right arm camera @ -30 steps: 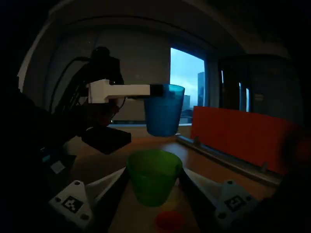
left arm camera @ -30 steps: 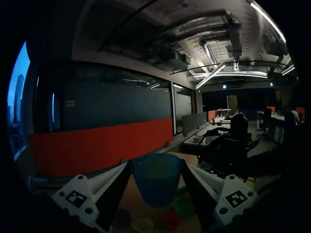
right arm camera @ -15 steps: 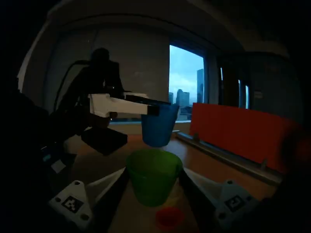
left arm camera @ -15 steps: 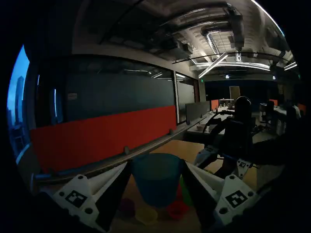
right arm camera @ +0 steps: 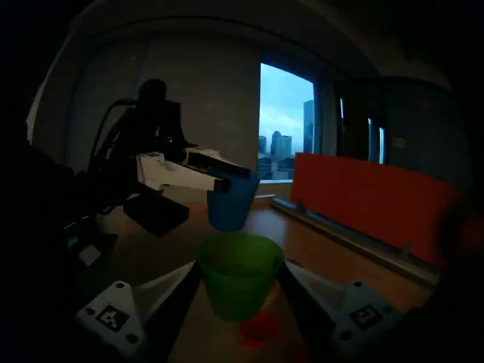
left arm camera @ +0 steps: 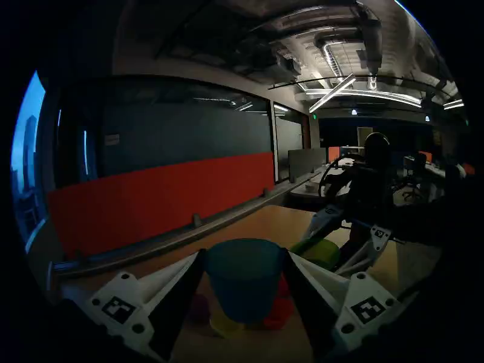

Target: Pour water

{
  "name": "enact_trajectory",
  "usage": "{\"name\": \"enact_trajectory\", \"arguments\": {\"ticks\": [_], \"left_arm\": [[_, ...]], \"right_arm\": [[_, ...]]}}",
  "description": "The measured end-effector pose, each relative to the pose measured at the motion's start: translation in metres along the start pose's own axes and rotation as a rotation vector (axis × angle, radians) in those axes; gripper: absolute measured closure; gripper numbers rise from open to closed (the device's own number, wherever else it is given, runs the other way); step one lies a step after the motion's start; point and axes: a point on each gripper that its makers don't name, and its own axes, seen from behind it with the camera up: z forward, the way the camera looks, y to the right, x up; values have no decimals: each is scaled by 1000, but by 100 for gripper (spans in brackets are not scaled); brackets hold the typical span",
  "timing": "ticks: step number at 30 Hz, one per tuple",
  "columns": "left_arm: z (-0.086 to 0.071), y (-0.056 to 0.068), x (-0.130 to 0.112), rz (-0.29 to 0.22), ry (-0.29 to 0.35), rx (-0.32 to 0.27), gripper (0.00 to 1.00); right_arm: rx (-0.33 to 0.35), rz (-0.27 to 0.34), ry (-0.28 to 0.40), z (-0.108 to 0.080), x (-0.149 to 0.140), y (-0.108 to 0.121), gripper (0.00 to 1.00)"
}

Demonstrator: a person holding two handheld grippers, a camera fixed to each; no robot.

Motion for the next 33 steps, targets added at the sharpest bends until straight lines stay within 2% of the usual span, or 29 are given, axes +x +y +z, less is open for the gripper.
{"name": "enact_trajectory", "arguments": {"ticks": [9,33], "left_arm": [[-2,-3,-22,14,-54,3,12],[10,17,-82,69,-194,-52,12]], "right_arm": [[-11,8,-37,-10,-10,5,4],[-26,17,-135,-26,-49,13,4]]}}
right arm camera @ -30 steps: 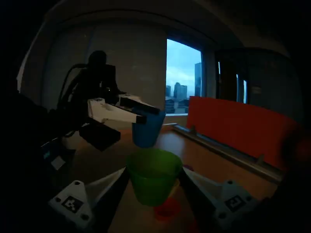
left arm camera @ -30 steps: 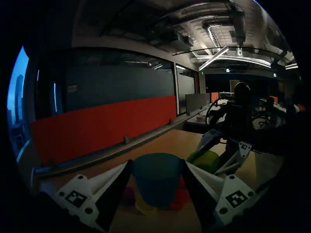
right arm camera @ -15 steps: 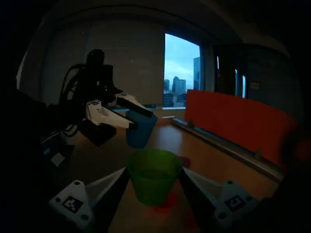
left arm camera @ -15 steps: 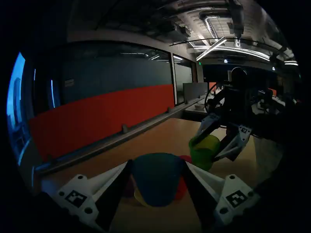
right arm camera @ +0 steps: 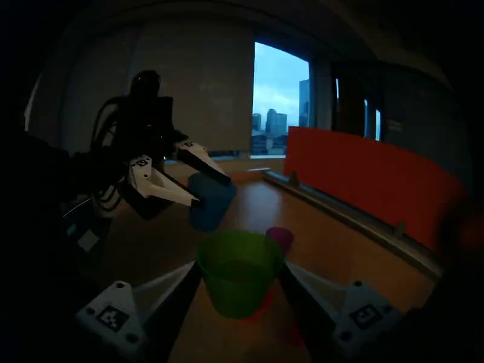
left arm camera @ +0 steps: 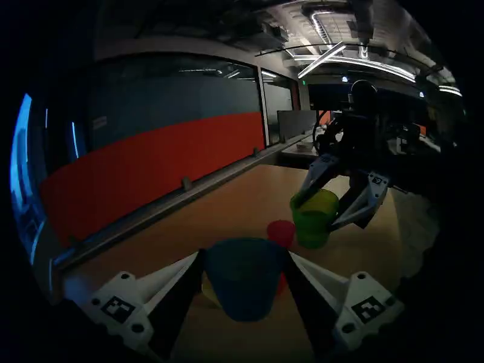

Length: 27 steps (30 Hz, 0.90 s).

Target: Pour water

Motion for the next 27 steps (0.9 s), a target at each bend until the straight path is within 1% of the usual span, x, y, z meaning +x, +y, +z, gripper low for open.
{"name": "enact_trajectory", "arguments": {"ticks": [9,27], "left_arm": [[7,3,-19,4,-42,-10,11],[23,14,-59,8,-129,-57,11]], "right_arm": [[-3,-1,-27,-3,-9,4,4],[-6,18,-85,-1,-34,11,4]]}}
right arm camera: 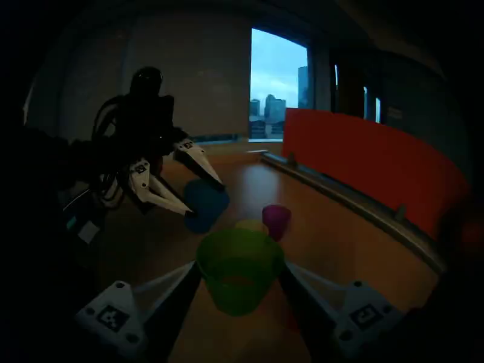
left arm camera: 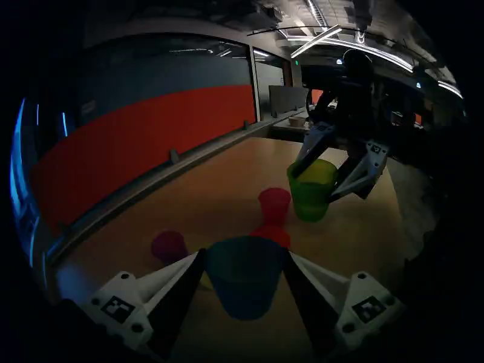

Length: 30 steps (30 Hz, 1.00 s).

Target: Pour water

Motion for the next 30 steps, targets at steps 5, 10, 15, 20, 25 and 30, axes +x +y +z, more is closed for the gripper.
{"name": "enact_trajectory", "arguments": {"ticks": [5,10,15,20,25,30], "left_arm": [[6,2,-10,-1,-24,-13,11],[12,7,-18,-1,-37,-24,11],[16,10,-26,-3,-47,-31,10],[21,12,-35,-1,-65,-36,11],[24,13,-43,4,-85,-42,11],[27,15,-52,12,-109,-49,11]], "right_arm": [[4,11,-11,1,-7,2,4],[3,16,-19,2,-14,3,4],[3,20,-32,3,-20,3,4],[7,19,-46,3,-27,3,3],[11,18,-66,4,-34,2,3],[23,15,-89,6,-44,-1,3]]}}
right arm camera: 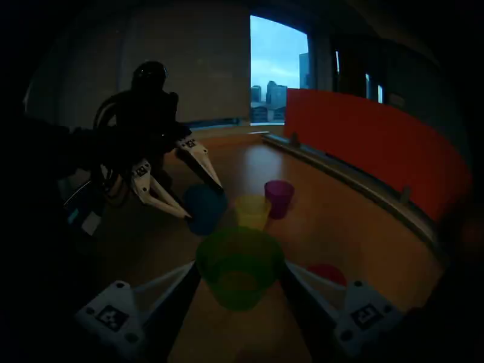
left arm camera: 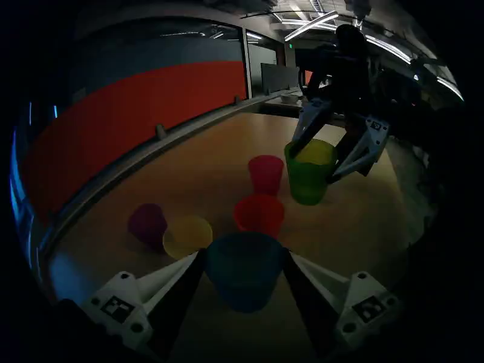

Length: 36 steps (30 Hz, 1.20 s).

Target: Pour water

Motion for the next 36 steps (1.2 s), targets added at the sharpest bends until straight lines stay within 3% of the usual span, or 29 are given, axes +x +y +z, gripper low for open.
{"name": "enact_trajectory", "arguments": {"ticks": [36], "left_arm": [[19,4,-36,2,-46,-11,11]], "right_arm": [[9,1,-68,18,-40,0,3]]}}
